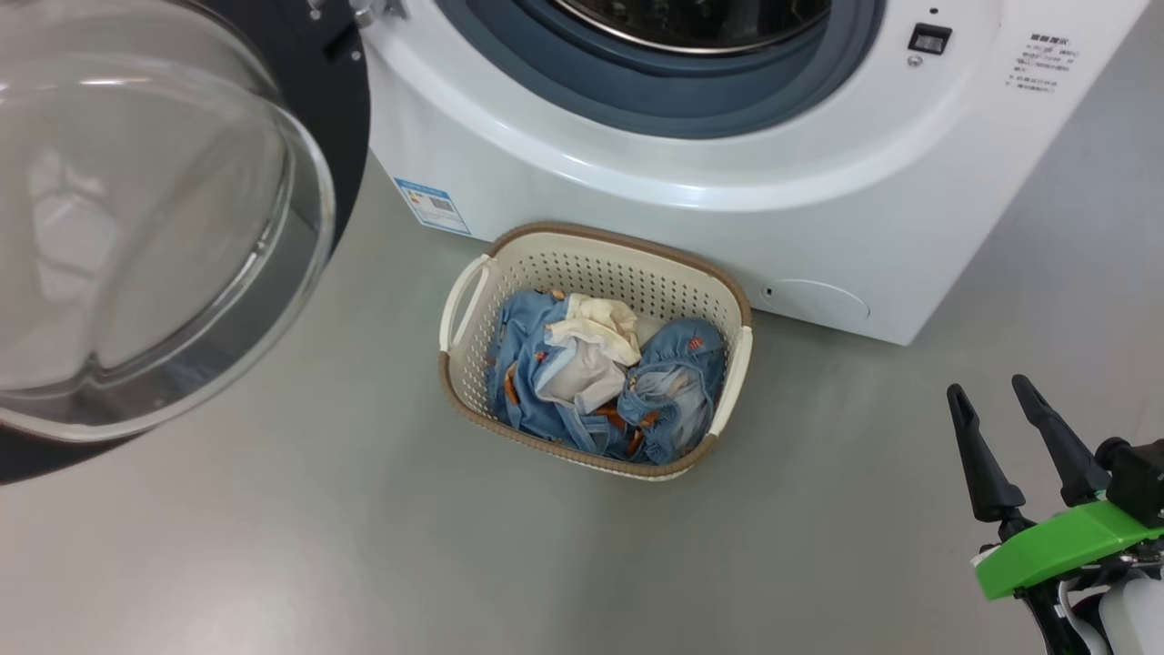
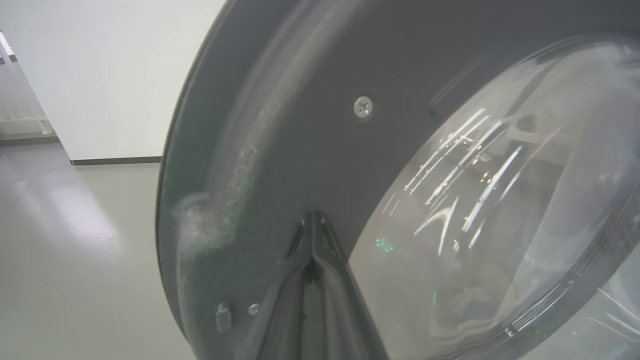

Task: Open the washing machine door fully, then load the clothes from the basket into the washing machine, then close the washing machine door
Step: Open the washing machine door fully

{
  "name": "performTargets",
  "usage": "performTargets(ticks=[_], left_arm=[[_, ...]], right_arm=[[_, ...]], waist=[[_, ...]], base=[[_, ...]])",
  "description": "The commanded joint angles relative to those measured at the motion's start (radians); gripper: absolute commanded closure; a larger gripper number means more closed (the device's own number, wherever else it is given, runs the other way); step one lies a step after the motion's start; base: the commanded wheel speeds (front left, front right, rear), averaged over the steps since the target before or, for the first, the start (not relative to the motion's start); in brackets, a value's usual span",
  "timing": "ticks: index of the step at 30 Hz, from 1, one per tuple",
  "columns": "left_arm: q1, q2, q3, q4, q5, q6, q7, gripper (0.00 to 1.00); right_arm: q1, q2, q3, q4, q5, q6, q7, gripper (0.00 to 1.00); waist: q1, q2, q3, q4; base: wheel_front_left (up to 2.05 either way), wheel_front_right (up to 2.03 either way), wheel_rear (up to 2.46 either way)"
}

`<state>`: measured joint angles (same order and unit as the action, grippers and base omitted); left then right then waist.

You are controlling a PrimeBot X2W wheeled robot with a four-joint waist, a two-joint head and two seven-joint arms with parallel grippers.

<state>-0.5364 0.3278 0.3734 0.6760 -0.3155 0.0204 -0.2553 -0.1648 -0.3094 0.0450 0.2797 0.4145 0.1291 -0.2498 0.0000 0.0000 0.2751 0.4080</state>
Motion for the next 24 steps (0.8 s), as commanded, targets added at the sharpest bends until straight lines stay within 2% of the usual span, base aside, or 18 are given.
performTargets(ticks=[1,12,19,24], left_arm=[[-0.053,0.090,0.049,0.002,0.019,-0.002,-0.006,1.00],[-0.157,0.176,0.121,0.167,0.087,-0.019,-0.006,1.00],[-0.170,0.187,0.138,0.193,0.124,-0.022,-0.006,1.00],[-0.161,0.174,0.152,0.198,0.130,-0.034,-0.006,1.00]], right_arm=[[-0.021,-0.015,0.024,-0.027,-0.017,0.002,-0.012,0.00],[-0.053,-0.015,0.037,-0.027,-0.024,0.002,-0.012,0.00],[-0.054,-0.011,0.035,-0.024,-0.026,0.002,-0.012,0.00],[-0.051,-0.007,0.034,-0.017,-0.024,0.002,-0.012,0.00]], waist=[[0.0000,0.0000,0.024,-0.019],[0.0000,0.0000,0.064,-0.061],[0.0000,0.0000,0.065,-0.067],[0.0000,0.0000,0.049,-0.066]], base=[[0.00,0.00,0.00],[0.00,0.00,0.00],[0.00,0.00,0.00],[0.00,0.00,0.00]])
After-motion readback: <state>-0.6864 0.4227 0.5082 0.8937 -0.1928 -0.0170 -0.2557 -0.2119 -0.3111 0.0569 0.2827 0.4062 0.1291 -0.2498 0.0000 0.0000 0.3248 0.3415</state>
